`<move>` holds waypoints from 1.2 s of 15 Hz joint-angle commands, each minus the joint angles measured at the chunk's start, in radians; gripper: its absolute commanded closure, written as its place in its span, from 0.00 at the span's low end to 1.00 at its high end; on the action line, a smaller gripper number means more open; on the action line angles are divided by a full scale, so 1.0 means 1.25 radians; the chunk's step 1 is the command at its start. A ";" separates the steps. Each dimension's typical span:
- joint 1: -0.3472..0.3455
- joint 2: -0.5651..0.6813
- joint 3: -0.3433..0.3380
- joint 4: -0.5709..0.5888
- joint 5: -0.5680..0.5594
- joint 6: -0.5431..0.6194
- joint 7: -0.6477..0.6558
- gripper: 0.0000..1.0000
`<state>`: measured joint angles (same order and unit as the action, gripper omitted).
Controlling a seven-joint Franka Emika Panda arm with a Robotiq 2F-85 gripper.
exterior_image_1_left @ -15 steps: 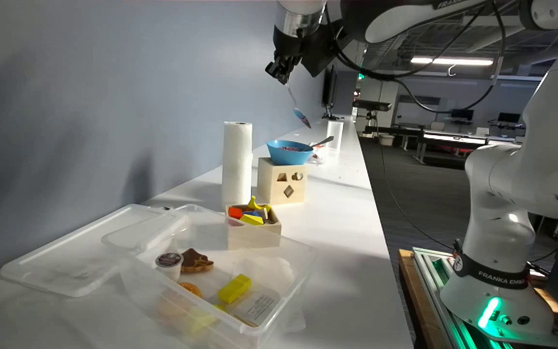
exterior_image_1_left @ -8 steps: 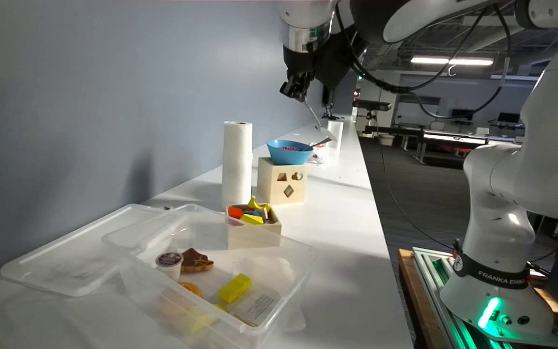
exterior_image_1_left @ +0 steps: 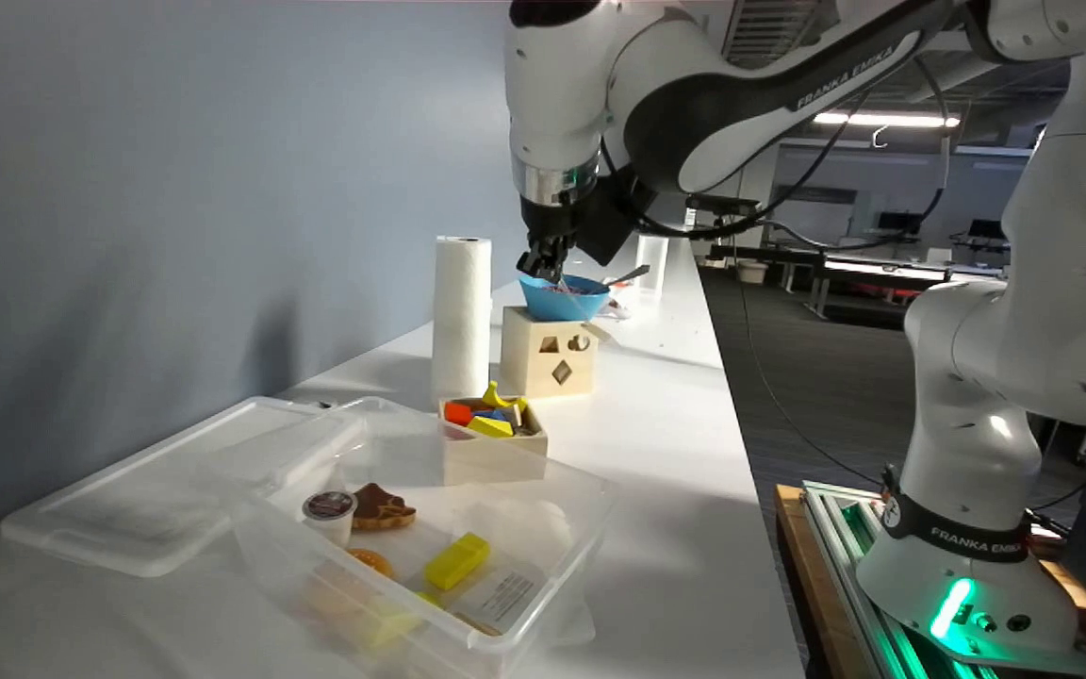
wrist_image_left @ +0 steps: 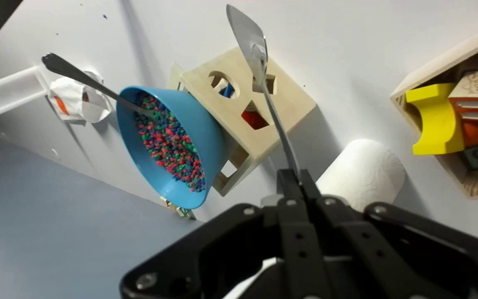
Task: Put the cake knife directly onto the counter
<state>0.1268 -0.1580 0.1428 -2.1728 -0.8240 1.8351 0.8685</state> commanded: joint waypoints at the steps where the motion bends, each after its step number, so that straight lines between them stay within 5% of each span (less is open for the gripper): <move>1: -0.027 0.024 -0.023 -0.032 0.001 0.073 0.008 0.99; 9: -0.056 0.075 -0.050 -0.051 0.058 0.058 0.126 0.99; 18: -0.052 0.103 -0.045 -0.040 0.028 0.050 0.140 0.99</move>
<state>0.0625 -0.0704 0.0833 -2.2259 -0.7895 1.8958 0.9882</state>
